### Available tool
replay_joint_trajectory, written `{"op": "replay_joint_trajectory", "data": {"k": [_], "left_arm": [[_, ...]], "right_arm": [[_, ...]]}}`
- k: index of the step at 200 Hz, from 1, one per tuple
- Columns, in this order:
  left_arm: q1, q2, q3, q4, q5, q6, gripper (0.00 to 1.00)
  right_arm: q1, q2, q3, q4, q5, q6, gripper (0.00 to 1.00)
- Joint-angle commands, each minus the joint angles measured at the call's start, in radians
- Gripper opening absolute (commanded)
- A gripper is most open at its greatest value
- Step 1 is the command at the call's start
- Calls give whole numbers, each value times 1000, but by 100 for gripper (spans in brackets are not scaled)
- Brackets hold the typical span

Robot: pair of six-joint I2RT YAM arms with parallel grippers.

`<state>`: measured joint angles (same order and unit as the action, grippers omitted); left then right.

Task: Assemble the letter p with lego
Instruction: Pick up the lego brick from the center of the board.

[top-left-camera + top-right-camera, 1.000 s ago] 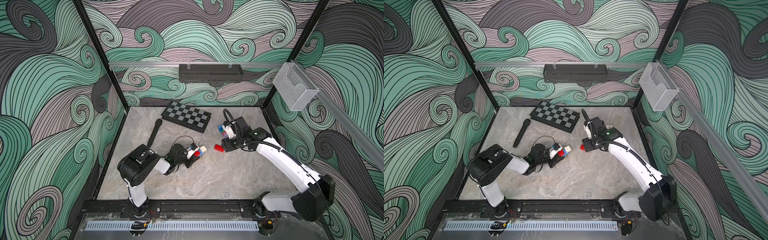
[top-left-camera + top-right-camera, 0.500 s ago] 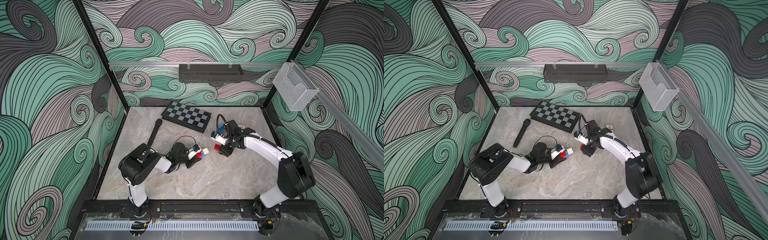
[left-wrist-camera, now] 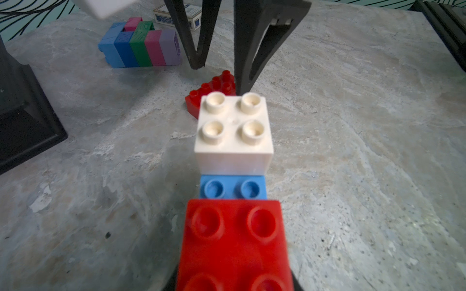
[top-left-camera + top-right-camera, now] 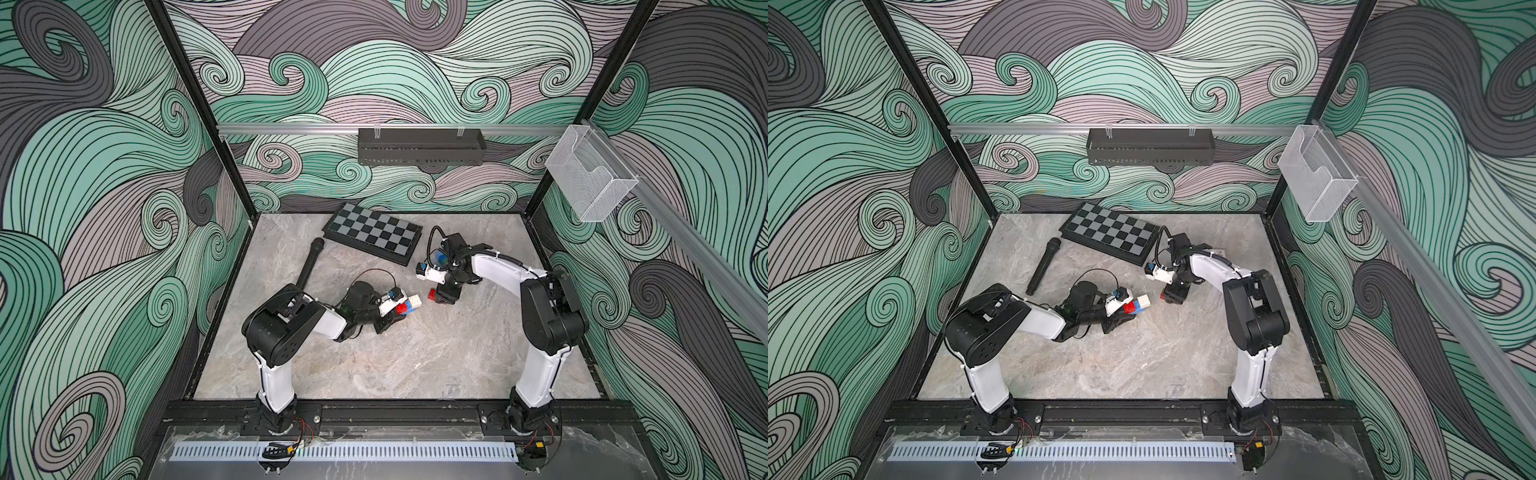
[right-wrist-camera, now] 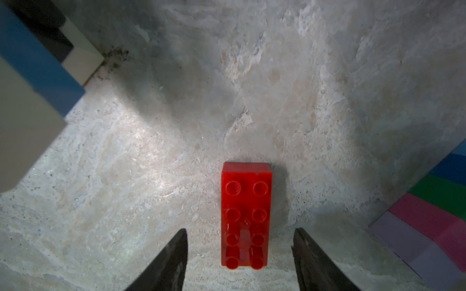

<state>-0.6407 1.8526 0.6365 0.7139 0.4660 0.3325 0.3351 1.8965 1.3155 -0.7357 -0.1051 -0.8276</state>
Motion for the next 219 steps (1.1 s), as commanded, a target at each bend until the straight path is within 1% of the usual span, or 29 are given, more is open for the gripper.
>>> {"op": "replay_joint_trajectory", "data": {"k": [1,43,80,127,181,219], "left_arm": [[-2,51,10,-104,-9,20,1],[-1,61,17,-106,-7,15,1],[-1,75,23,-106,-4,10,2],[1,79,27,-106,-5,4,3],[1,89,41,-126,-6,3,4],[1,93,49,-138,-6,3,4]], "right_arm": [[-5,27,31,-14,-36,-3,65],[-5,71,55,-24,-18,51,61],[-5,75,59,-25,-5,61,58],[-2,88,68,-27,10,76,52],[2,107,74,-32,30,85,50],[4,119,81,-33,42,95,46]]}}
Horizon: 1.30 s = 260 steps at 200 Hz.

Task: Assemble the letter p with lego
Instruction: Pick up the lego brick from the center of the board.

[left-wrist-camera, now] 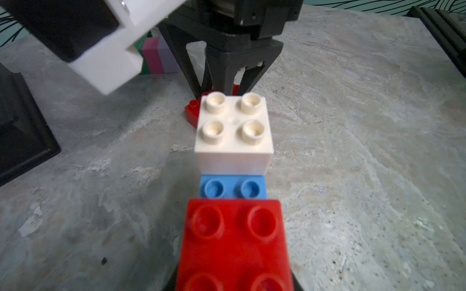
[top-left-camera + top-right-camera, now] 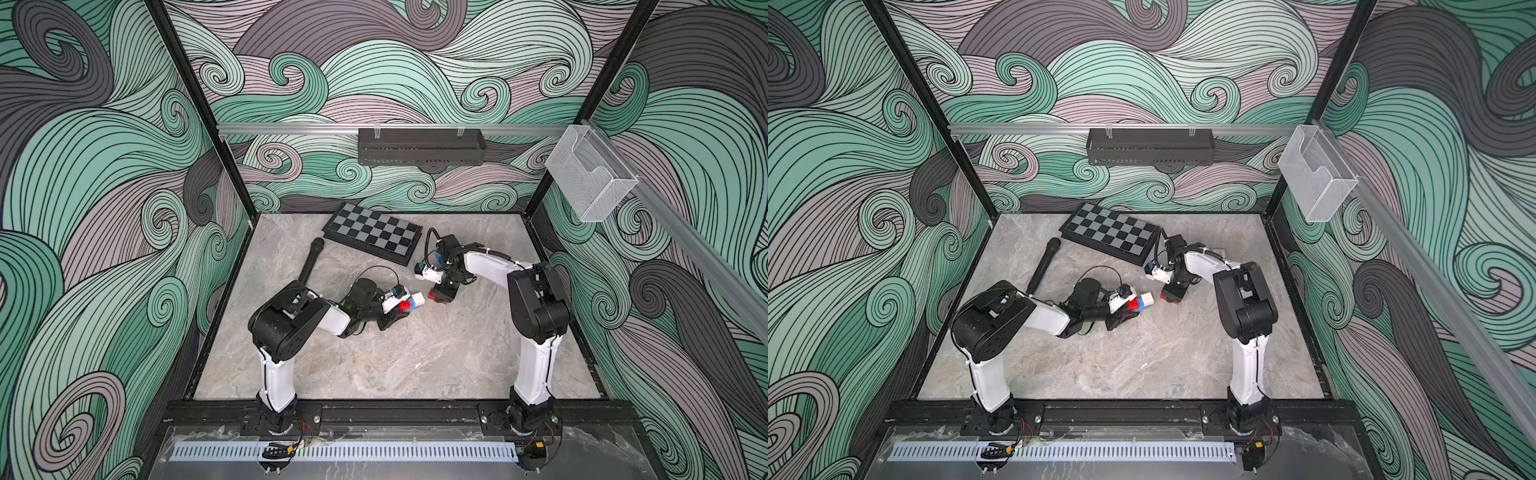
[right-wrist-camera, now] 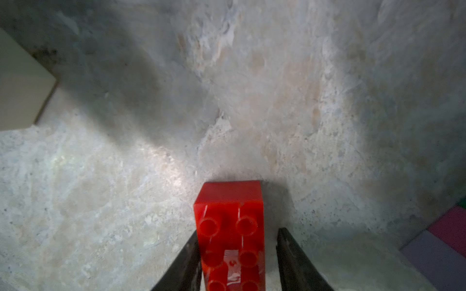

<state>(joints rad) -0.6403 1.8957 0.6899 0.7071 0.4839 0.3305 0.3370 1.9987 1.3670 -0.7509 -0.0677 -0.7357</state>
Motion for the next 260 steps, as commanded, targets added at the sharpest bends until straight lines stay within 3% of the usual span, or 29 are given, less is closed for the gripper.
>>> {"op": "replay_joint_trajectory", "data": {"k": [1,30,73,101,132,171,212,260], "left_arm": [[1,50,-4,-131,-24,5,4],[1,54,2,-142,-22,5,4],[1,59,15,-149,-2,4,9],[-5,88,50,-139,35,1,10],[-12,121,76,-120,47,5,11],[-15,163,128,-142,60,17,14],[-17,189,157,-156,71,9,33],[-18,183,166,-179,66,-6,40]], "right_arm": [[2,17,30,-17,5,4,46],[3,24,33,-16,16,10,38],[2,24,34,-18,32,18,15],[-26,-21,26,-14,-10,21,7],[-82,-136,-17,12,-87,-21,4],[-119,-250,-35,-9,-95,-135,3],[-121,-297,-25,-92,-130,-316,3],[-121,-309,-23,-107,-200,-358,3]]}}
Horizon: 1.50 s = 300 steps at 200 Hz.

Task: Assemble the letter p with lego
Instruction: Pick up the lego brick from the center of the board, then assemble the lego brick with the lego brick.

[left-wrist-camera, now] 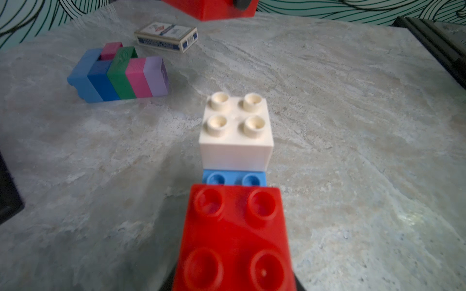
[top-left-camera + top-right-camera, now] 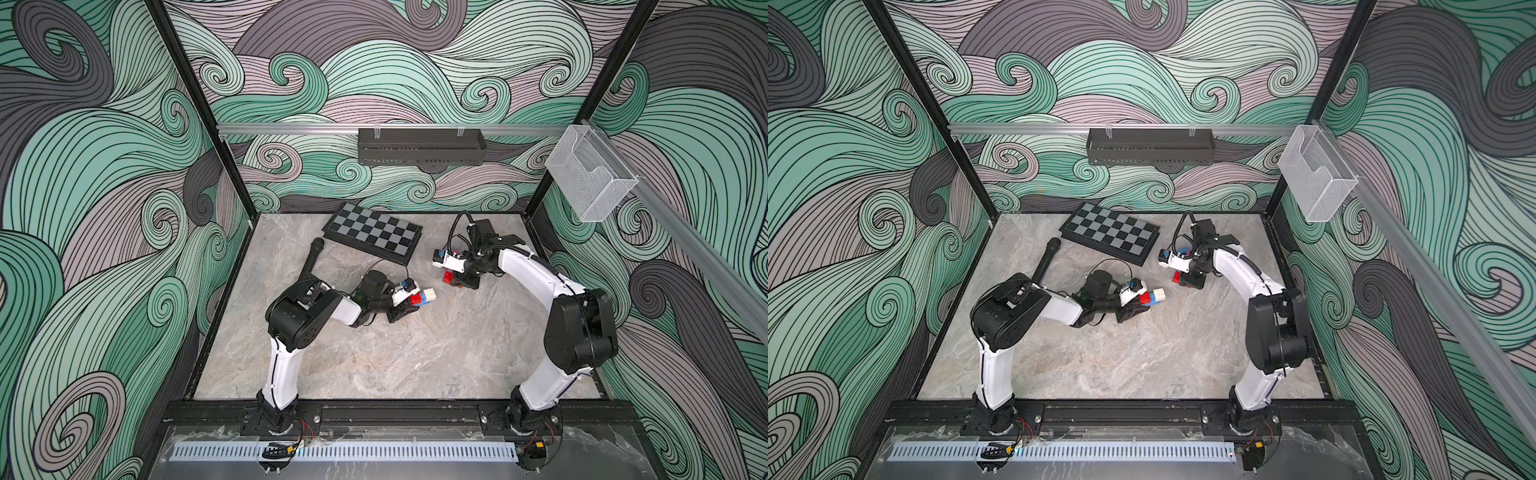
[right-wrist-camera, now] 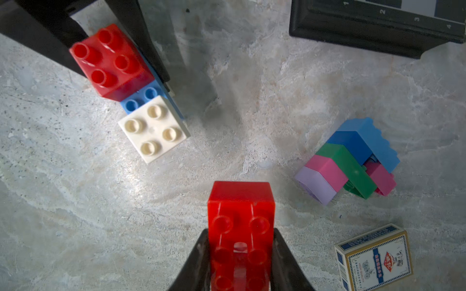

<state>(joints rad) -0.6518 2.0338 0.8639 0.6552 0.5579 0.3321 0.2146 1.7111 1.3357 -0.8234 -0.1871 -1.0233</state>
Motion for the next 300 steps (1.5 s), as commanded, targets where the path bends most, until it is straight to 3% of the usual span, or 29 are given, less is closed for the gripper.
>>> {"op": "replay_joint_trajectory", "data": {"k": [1,70,99,119,188,223,300], "left_arm": [[-7,46,-7,-127,-7,-8,40],[-9,52,1,-115,17,-18,36],[-8,57,-2,-103,32,-11,16],[-11,57,-11,-92,31,-3,11],[-11,89,-3,-98,13,13,11],[-11,106,2,-98,8,15,11],[-11,129,20,-129,-2,24,11]], "right_arm": [[2,-21,8,-34,-82,-71,3],[27,-35,10,-32,-120,-103,4],[56,-33,22,-31,-119,-147,3],[79,-25,39,-35,-126,-197,3],[148,44,145,-208,-126,-393,2],[181,91,159,-234,-47,-425,1],[225,142,191,-257,-32,-448,0]]}}
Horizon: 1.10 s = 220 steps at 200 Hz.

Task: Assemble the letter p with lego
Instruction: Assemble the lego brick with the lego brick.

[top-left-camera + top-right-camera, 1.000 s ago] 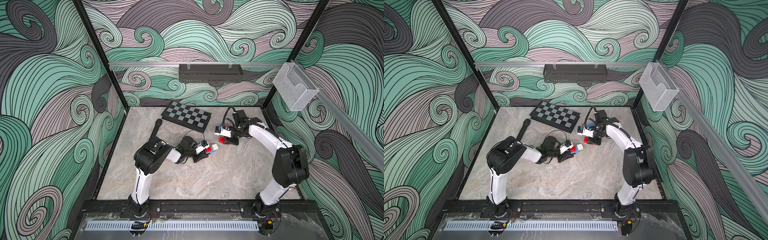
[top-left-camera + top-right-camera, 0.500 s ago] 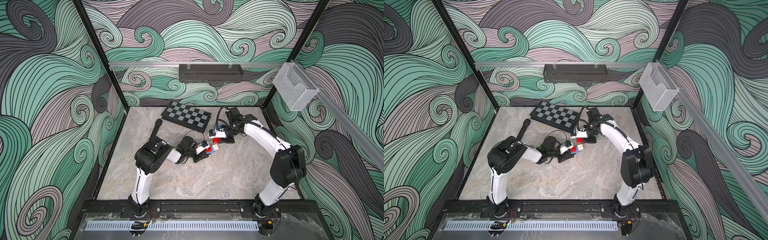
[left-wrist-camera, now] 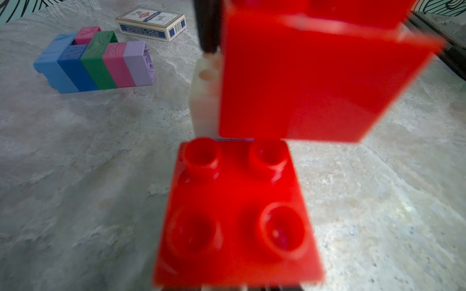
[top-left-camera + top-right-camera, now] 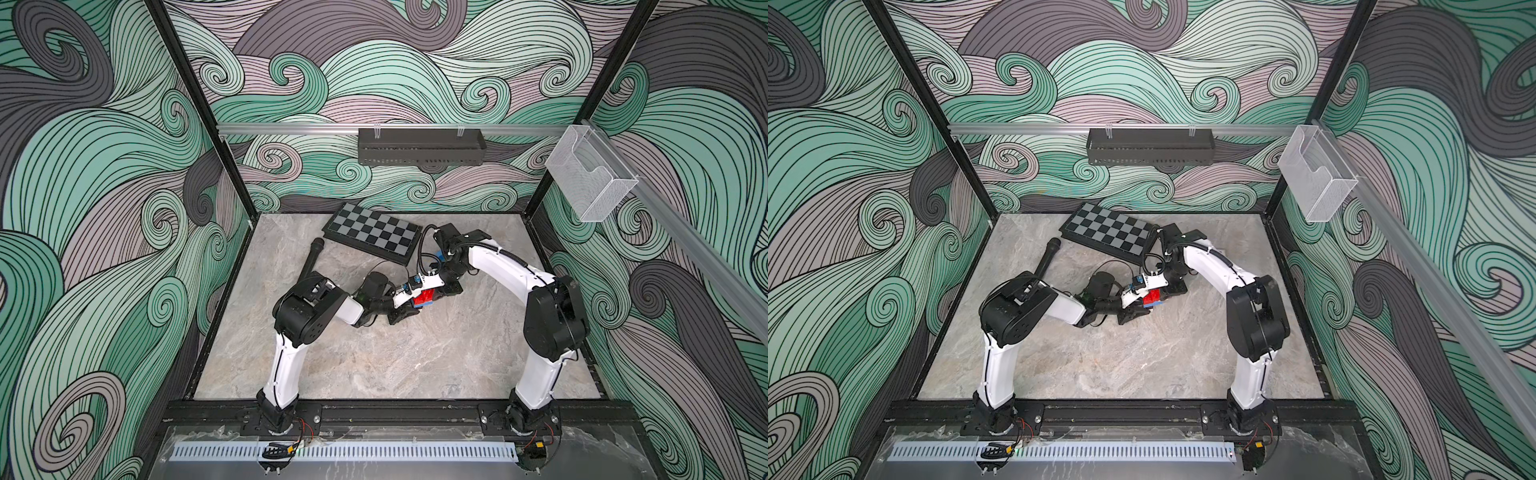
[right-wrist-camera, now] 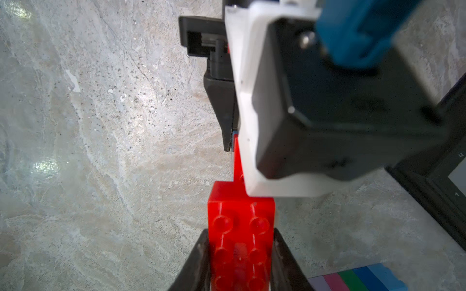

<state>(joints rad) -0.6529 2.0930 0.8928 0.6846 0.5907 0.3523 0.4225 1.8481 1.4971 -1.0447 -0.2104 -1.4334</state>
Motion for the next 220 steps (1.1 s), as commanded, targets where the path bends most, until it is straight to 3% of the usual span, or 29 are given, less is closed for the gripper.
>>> {"op": "replay_joint_trajectory", "data": {"k": [1,220], "left_arm": [[-10,70,-9,-158,-36,4,11],[-10,95,12,-184,-43,6,11]], "right_arm": [[17,5,30,-35,-9,-38,0],[52,106,87,-37,45,63,0]]}}
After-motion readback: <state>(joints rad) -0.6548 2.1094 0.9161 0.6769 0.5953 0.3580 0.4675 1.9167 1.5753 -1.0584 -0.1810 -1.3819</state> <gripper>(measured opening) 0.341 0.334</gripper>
